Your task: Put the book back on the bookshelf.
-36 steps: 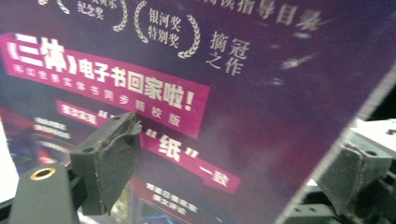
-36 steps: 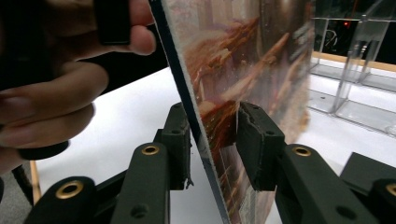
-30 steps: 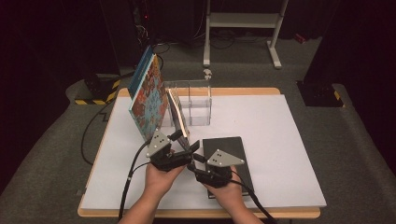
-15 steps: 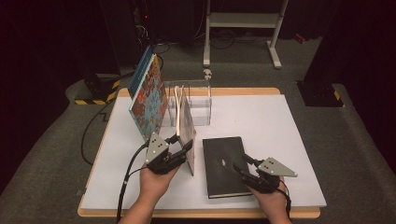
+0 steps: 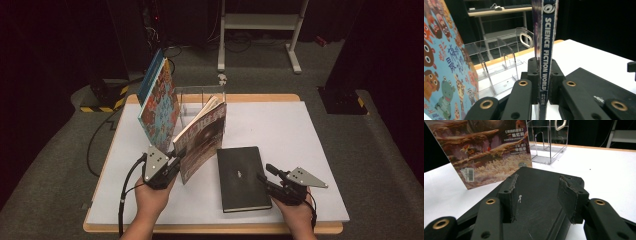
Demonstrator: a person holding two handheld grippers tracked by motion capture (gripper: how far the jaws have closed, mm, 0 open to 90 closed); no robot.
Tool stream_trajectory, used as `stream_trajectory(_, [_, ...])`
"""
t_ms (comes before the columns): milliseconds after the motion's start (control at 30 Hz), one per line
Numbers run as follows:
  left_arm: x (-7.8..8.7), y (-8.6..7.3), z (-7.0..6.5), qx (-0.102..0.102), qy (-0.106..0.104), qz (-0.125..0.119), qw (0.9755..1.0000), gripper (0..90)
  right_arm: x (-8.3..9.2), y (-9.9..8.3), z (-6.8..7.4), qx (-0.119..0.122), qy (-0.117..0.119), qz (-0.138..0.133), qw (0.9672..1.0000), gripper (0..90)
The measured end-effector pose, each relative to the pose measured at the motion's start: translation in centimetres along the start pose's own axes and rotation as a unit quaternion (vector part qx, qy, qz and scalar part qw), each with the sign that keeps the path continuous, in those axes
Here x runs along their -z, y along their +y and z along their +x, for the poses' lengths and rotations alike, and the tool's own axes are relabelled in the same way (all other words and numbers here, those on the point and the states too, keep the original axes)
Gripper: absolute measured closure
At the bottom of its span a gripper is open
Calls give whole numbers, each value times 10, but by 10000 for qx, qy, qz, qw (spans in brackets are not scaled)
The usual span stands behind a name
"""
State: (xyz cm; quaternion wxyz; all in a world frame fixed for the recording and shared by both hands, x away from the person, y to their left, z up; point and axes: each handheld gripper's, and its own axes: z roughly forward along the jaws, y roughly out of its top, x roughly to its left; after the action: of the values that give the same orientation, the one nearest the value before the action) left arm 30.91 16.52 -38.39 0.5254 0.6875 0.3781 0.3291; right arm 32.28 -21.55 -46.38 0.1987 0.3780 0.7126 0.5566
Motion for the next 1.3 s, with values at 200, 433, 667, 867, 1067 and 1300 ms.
stream_trajectory(200, [-3, 2, 5, 77, -170, -68, 9998, 785, 0, -1, -2, -76, -13, 8, 10000, 505])
stream_trajectory(433, [-18, 11, 11, 137, -301, -129, 9994, 683, -1, -1, -1, -96, 24, 23, 9999, 502])
stream_trajectory(667, [-38, 30, 10, 251, -271, -76, 9993, 828, 1, -1, -2, -142, 49, -5, 9999, 501])
stream_trajectory(867, [-36, 41, 15, 248, -4, -27, 9997, 840, 1, 0, -4, -186, 95, -41, 9998, 501])
stream_trajectory(1067, [-29, 47, 34, 415, 551, -150, 9975, 839, 2, 1, -4, -201, 145, -60, 9997, 501])
stream_trajectory(1300, [-45, 56, 41, 298, 1090, -58, 9936, 838, 2, 1, -4, -237, 172, -85, 9995, 501])
